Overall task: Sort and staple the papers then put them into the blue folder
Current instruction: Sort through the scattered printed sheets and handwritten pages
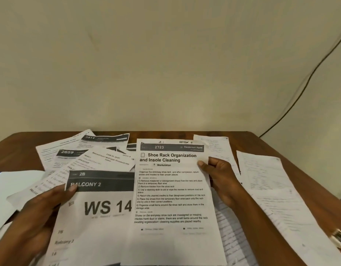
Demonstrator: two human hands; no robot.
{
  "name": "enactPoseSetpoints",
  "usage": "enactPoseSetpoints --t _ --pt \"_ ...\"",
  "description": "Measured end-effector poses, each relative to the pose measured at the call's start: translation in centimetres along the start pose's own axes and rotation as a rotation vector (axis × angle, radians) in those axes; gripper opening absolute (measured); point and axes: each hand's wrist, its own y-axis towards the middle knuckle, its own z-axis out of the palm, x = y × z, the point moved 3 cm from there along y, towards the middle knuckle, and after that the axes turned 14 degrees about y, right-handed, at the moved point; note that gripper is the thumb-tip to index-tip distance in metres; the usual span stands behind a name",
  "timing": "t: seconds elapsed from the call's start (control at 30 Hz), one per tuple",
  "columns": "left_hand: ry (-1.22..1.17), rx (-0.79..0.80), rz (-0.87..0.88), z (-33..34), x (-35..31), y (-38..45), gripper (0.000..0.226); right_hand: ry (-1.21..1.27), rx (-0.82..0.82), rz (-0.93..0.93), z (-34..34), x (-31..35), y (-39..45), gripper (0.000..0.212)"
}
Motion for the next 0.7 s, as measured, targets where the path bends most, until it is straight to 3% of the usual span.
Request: enactPoseSetpoints --t 0.17,0.3,0.4,0.53,0.7 --pt "0.004 0.020 -0.009 -0.1 0.2 -0.5 0.044 0.012 -0.023 -0.003 -0.9 -0.2 0.1 0.028" --pt "0.061 -0.024 0.042 -0.4 0.2 -0.7 0.019 0.025 -0.051 -0.002 -1.0 -0.6 0.1 0.026" --pt "0.047 -0.018 0.043 -0.6 0.3 -0.8 0.015 0.007 -0.082 -0.010 -1.4 -0.5 0.1 0.025" --pt "0.047 -0.002 0.048 -0.8 0.2 -0.4 0.018 0.058 -0.175 -0.047 -2.6 0.0 0.1 0.026" --pt "0.026 0.039 0.082 -2.1 -0.5 -0.6 0.053 0.046 -0.335 -0.131 -3.3 0.8 0.2 0.020"
